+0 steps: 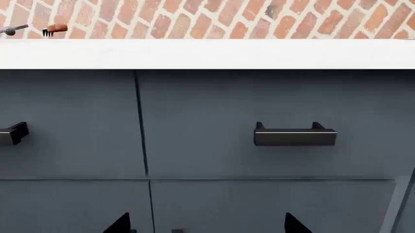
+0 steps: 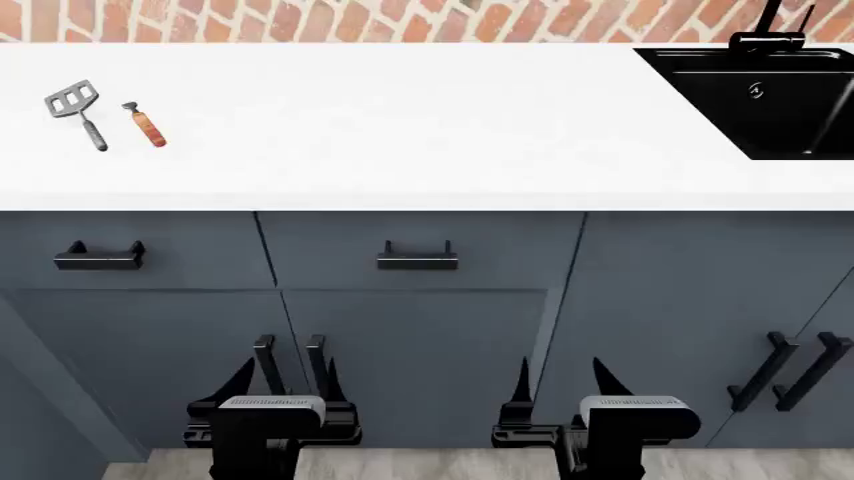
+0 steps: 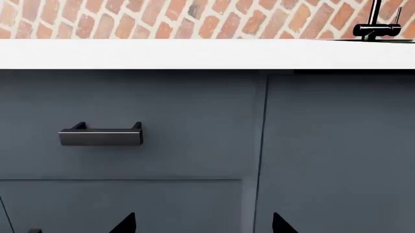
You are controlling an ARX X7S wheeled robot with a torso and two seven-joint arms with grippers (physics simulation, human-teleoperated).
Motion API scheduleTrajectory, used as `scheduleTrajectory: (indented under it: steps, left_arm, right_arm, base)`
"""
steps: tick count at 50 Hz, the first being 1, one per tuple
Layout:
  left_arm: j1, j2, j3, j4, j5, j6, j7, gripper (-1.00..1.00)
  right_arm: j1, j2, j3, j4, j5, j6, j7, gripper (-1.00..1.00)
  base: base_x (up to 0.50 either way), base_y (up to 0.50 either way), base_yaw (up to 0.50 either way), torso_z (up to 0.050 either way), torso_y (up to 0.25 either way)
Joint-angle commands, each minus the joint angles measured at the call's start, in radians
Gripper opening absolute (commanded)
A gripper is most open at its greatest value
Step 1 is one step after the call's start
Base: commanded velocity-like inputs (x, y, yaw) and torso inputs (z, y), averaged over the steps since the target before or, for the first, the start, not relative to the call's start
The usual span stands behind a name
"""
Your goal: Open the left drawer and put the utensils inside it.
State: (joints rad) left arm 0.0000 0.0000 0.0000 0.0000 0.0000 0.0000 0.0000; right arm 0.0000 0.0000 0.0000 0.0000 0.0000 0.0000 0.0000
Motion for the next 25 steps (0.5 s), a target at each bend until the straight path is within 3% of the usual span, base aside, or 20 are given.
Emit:
scheduleTrajectory:
  steps: [1,14,25]
  left_arm:
    - [0.004,-0.018,0.02,0.03,-0.029,-0.034,-0.002,1.0]
    - [0.004,-0.056,0.062,0.016,-0.042,-0.016,-0.042,1.0]
    - [-0.006,-0.071,0.077,0.004,-0.052,-0.012,-0.068,1.0]
  right_arm:
    - [0.016,0.011,-0.017,0.018,0.015,0.02,0.038,1.0]
    - [0.018,0.043,-0.059,0.024,0.056,0.04,0.103,1.0]
    - [0.024,0.059,-0.089,0.029,0.059,0.046,0.134,1.0]
  base:
    - [0.0,0.0,0.0,0.05,0.0]
    - [0.0,0.01,0.0,0.05,0.0]
    - [0.0,0.5,0.0,0.05,0.0]
